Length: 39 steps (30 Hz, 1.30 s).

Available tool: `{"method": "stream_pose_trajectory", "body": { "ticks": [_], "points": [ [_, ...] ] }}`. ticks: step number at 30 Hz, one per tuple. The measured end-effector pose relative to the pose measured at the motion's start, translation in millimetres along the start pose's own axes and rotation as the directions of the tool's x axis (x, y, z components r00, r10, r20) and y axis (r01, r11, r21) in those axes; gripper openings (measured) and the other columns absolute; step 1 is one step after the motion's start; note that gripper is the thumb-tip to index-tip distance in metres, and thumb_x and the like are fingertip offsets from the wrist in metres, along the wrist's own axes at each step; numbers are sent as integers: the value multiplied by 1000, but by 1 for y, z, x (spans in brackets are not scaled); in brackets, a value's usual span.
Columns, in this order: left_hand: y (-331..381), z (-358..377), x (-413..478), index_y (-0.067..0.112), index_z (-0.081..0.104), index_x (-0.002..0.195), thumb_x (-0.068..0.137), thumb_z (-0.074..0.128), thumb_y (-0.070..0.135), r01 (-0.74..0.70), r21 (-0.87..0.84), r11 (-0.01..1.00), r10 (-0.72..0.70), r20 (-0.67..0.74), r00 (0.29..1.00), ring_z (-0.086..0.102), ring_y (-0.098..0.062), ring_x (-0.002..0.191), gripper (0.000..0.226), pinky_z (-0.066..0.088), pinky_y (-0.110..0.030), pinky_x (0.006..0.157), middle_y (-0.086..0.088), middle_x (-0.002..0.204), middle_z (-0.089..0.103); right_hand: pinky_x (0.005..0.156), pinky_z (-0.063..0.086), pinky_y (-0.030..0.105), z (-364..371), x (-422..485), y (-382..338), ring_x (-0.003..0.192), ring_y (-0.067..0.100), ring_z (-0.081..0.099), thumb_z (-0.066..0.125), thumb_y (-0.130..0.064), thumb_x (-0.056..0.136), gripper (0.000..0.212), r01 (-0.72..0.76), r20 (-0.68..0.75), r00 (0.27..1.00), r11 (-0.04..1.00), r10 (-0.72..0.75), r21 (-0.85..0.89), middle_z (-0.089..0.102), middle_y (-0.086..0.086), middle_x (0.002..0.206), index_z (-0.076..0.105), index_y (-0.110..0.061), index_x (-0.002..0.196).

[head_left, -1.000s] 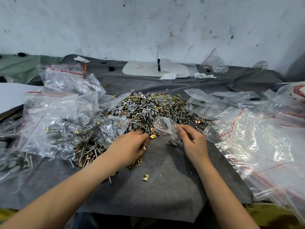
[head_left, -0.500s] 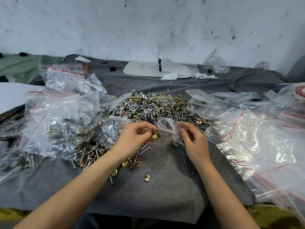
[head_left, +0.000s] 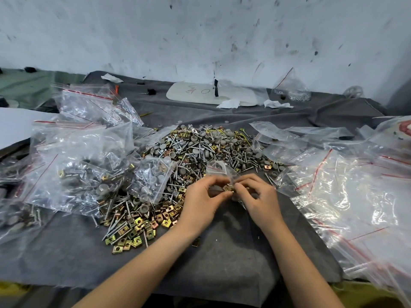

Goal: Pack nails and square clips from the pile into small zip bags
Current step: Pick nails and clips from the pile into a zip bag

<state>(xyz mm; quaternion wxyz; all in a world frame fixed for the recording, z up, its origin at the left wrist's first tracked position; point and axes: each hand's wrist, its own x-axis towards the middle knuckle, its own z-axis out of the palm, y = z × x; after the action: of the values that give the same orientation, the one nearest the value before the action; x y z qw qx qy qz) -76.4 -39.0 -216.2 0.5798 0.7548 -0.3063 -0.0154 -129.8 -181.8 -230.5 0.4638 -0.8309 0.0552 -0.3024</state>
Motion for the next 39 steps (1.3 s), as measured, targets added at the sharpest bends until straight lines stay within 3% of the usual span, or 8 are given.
{"method": "stream_pose_trajectory", "body": {
  "ticks": [8, 12, 16, 21, 26, 30, 35, 39],
  "points": [
    [-5, 7, 1, 11, 70, 101, 80, 73, 5, 19, -35, 999, -20, -18, 1000, 67, -8, 88, 22, 53, -26, 85, 2, 98, 70, 82, 42, 14, 1, 1, 2, 92, 5, 60, 62, 0, 88, 17, -87, 95, 992, 995, 82, 49, 62, -6, 93, 70, -11, 78],
    [-7, 10, -1, 9, 67, 93, 82, 69, -4, 115, -186, 976, -125, -41, 991, 71, -22, 86, 18, 57, -39, 83, -10, 93, 70, 84, 42, 21, 0, 2, 5, 95, 13, 59, 53, 1, 93, 16, -129, 69, 990, 989, 125, 66, 63, 1, 97, 65, -5, 83],
    [-10, 7, 0, 8, 62, 87, 83, 63, -10, 188, -473, 861, -253, -77, 964, 72, -20, 74, 18, 57, -24, 66, -10, 82, 70, 84, 45, 34, -1, 3, 5, 92, 21, 59, 52, -4, 95, 14, -169, 42, 985, 981, 166, 92, 64, 8, 96, 63, -8, 88],
    [-8, 8, -2, 2, 63, 86, 83, 61, -11, 186, -568, 802, -253, -41, 967, 72, -18, 68, 14, 56, -19, 61, -2, 70, 70, 85, 46, 27, 0, 2, 3, 94, 14, 60, 59, -3, 90, 16, -115, 54, 992, 993, 113, 40, 64, -1, 95, 66, -15, 82],
    [-10, 6, -5, 8, 65, 90, 88, 57, -10, 153, -520, 840, -204, -42, 978, 73, -20, 76, 20, 56, -21, 64, 0, 80, 71, 69, 45, 21, 0, 1, 4, 72, 5, 58, 59, -7, 91, 23, -182, -19, 983, 978, 184, 99, 64, -5, 76, 63, -24, 76],
    [-12, 3, -10, 20, 66, 89, 87, 64, -2, 56, -298, 953, -113, -179, 977, 69, -14, 57, 23, 51, -17, 49, 8, 83, 72, 57, 39, 18, 0, 1, 4, 57, 3, 49, 62, -4, 87, 23, -199, -30, 978, 972, 204, 127, 57, -9, 59, 62, -16, 68],
    [-12, -11, -10, 33, 65, 96, 86, 68, 8, -93, -70, 993, 55, -422, 905, 65, -8, 53, 27, 54, -23, 56, 16, 89, 71, 54, 37, 17, -2, -1, 6, 55, 5, 46, 62, 1, 83, 23, -186, -11, 982, 973, 189, 134, 54, -10, 56, 61, -13, 64],
    [-11, -25, -3, 39, 63, 95, 86, 68, 10, -122, -20, 992, 99, -455, 885, 66, -7, 60, 31, 52, -19, 60, 18, 86, 71, 55, 37, 17, -2, 0, 7, 56, 5, 46, 62, 1, 82, 25, -171, -7, 985, 978, 173, 119, 54, -10, 57, 61, -15, 63]
  ]
}}
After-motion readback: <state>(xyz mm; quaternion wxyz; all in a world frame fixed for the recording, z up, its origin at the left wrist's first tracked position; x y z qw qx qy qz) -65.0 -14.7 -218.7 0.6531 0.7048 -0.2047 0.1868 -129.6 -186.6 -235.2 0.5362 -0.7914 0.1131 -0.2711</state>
